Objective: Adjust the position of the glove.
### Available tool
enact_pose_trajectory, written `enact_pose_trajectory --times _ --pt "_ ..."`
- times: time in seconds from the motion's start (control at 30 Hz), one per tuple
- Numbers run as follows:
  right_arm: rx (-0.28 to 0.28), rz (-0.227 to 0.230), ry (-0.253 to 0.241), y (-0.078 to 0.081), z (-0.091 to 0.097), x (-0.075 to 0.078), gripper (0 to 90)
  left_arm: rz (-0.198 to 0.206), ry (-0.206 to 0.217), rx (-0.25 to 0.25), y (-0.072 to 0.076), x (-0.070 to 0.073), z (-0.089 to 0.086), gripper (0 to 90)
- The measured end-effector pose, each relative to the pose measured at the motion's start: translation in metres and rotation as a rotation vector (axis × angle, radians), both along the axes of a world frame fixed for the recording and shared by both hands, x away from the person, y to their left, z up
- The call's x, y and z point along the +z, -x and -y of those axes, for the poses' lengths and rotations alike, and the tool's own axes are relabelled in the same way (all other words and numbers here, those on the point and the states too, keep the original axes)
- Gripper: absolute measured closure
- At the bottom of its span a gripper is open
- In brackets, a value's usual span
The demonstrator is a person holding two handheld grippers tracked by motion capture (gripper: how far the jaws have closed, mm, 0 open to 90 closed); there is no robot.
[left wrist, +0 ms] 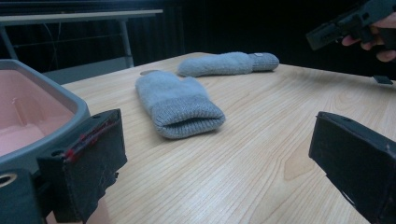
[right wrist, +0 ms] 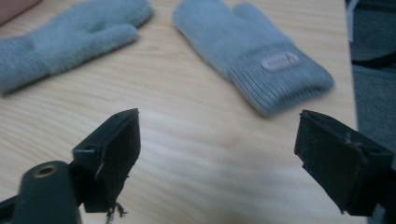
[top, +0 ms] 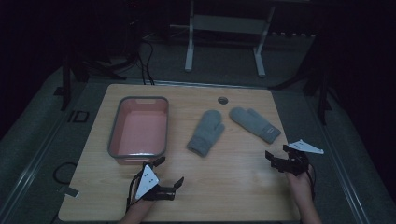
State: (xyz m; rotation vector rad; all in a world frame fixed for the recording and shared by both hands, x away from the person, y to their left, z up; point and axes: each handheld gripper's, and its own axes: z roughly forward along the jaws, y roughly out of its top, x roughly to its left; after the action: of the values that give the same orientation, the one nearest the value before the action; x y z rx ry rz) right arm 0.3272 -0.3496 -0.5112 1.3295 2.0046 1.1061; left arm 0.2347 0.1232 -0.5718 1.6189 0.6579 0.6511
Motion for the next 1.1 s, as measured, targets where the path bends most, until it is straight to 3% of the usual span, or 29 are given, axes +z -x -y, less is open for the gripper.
enact_pose_trajectory --times 0.1,0.23,0.3,0.37,0.5,0.7,0.77,0.9,1.0,1.03,1.1 --pt "0.028 0.012 -0.021 -0.008 -0.009 0.005 13.8 0.000 0.000 -0.002 0.000 0.000 0.000 3.9" --pt "0.076 0.029 -0.001 -0.018 -0.022 0.010 13.8 -0.001 0.001 -0.003 0.000 0.000 0.000 3.9" --pt "0.116 0.001 0.010 -0.025 -0.030 0.012 14.3 -0.002 0.001 -0.005 0.000 0.000 0.000 3.9" --pt "0.163 -0.005 -0.028 -0.032 -0.036 0.013 14.7 -0.003 0.002 -0.007 0.000 0.000 0.000 3.9" --pt "0.193 0.038 0.023 -0.040 -0.055 0.015 14.0 -0.003 0.003 -0.009 0.000 0.000 0.000 4.0" --pt "0.229 0.047 0.034 -0.053 -0.074 0.015 13.7 -0.004 0.003 -0.011 0.000 0.000 0.000 3.9" --pt "0.242 0.028 0.051 -0.062 -0.086 0.016 13.9 -0.005 0.003 -0.012 0.000 0.000 0.000 4.0" --pt "0.292 -0.005 -0.014 -0.074 -0.100 0.015 14.0 -0.008 0.006 -0.014 0.000 0.000 0.000 3.9" --pt "0.302 -0.009 0.018 -0.081 -0.115 0.014 14.0 -0.010 0.008 -0.015 0.000 0.000 0.000 4.0" --pt "0.352 -0.024 0.007 -0.086 -0.124 0.012 14.1 -0.010 0.008 -0.015 0.000 0.000 0.000 4.0" --pt "0.353 -0.025 0.019 -0.088 -0.129 0.011 14.1 -0.009 0.008 -0.015 0.000 0.000 0.000 3.9"
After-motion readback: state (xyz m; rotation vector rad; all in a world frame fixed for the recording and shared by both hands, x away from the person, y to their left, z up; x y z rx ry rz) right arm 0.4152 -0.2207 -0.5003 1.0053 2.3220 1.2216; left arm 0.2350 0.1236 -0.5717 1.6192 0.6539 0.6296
